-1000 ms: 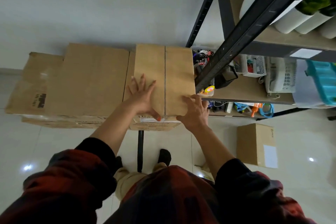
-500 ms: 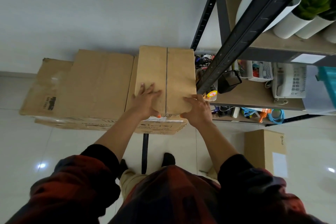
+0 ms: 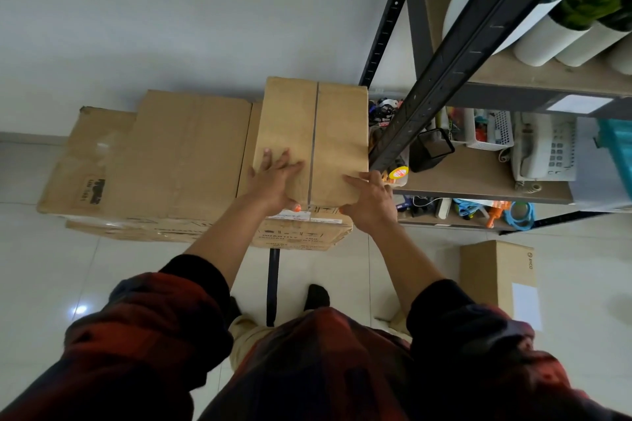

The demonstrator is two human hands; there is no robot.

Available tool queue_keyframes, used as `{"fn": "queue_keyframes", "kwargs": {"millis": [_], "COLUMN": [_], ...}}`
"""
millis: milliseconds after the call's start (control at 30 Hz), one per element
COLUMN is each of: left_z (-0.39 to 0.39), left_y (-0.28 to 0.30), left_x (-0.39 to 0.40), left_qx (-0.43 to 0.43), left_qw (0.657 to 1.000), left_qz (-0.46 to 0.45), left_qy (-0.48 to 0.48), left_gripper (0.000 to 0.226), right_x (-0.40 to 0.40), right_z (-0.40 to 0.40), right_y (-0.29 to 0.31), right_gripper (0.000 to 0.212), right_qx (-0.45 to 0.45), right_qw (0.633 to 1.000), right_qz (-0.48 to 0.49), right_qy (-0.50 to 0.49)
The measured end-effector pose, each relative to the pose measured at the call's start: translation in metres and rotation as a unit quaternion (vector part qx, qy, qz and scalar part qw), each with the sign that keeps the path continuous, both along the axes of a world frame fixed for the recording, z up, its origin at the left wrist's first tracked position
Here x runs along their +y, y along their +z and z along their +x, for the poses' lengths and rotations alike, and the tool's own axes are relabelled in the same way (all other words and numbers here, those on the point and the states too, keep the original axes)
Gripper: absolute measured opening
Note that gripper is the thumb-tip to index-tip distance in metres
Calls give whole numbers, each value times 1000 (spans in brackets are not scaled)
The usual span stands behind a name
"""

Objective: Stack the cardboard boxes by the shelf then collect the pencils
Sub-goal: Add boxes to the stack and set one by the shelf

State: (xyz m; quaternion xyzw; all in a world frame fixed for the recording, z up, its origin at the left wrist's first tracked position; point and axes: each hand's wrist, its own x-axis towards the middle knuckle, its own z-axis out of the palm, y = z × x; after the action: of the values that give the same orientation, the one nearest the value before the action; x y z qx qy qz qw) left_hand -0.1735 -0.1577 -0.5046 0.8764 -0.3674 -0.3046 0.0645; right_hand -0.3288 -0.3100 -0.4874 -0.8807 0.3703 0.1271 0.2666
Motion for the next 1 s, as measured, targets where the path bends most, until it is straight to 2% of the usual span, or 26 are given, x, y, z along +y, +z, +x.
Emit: {"fn": "queue_keyframes", "kwargs": {"millis": [167,333,600,800,867,1000], "left_z": [-9,-22,-48,-60,-65,-69], "left_y": [-2,-7,-2,9,18,24], "left_x": [6,12,29,55,63,79], "left_qx": [-19,-37,60,172,178,155], "left_qw": [1000,998,989,952,948,964], "left_qz": [-16,-30,-98,-203,-211,-178], "left_qy": [14,33,94,153,158,124], "left_gripper": [93,83,63,46,42,43], "right_x": [8,15,53,90,103,129], "right_z": [-2,-6,-23,-30,-35,-48], "right_y": [0,1,2,11,16,23], "right_gripper": [68,71,56,55,54,54], "right_qx": [15,33,-45,-59,-66,-74], "right_qw": [1000,999,985,972,967,958], "right_qz": [-11,32,76,92,97,103], "right_qy": [-3,-10,-146,-210,-226,-259]}}
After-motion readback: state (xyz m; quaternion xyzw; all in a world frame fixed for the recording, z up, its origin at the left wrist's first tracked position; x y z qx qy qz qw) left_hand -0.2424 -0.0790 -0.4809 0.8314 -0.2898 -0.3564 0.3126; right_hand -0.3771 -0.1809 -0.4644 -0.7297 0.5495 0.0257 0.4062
